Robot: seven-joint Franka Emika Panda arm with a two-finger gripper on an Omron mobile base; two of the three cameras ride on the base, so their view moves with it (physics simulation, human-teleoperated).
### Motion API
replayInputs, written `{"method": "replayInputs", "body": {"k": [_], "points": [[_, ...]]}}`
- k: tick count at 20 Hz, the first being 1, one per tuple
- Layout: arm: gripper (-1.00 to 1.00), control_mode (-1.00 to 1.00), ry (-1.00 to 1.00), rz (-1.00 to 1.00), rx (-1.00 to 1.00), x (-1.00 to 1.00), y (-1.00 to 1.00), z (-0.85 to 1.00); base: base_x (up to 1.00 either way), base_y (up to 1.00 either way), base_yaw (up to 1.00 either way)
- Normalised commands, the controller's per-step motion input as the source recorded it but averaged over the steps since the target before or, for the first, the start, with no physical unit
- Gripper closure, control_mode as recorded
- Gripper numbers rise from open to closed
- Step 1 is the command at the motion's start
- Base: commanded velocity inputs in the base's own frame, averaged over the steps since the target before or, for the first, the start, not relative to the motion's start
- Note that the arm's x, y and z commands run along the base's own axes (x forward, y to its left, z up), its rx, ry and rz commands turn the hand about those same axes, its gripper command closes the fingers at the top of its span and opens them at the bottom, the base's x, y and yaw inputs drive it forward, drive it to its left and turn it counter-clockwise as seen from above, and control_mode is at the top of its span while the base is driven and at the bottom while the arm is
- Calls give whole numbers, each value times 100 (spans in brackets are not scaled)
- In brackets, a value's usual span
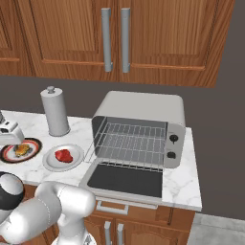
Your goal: Open the toaster oven door. Place the bread on the top rack in the toaster oven and place the steak on the bottom rack.
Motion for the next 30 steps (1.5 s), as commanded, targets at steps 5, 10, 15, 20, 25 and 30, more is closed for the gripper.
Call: {"method": "replayInputs", "body": {"k": [5,10,15,20,25,30], "points": [[-100,-100,-3,5,6,30,25,-43,0,0,0],[-100,-100,-3,3,5,43,24,-30,0,0,0],[-100,-100,-2,1,0,44,18,-23,0,0,0],[-100,-100,-2,2,0,35,19,-26,0,0,0],[-100,-100,0,4,0,11,10,-27,0,0,0],[-100,-100,0,2,0,24,2,-23,0,0,0]]}}
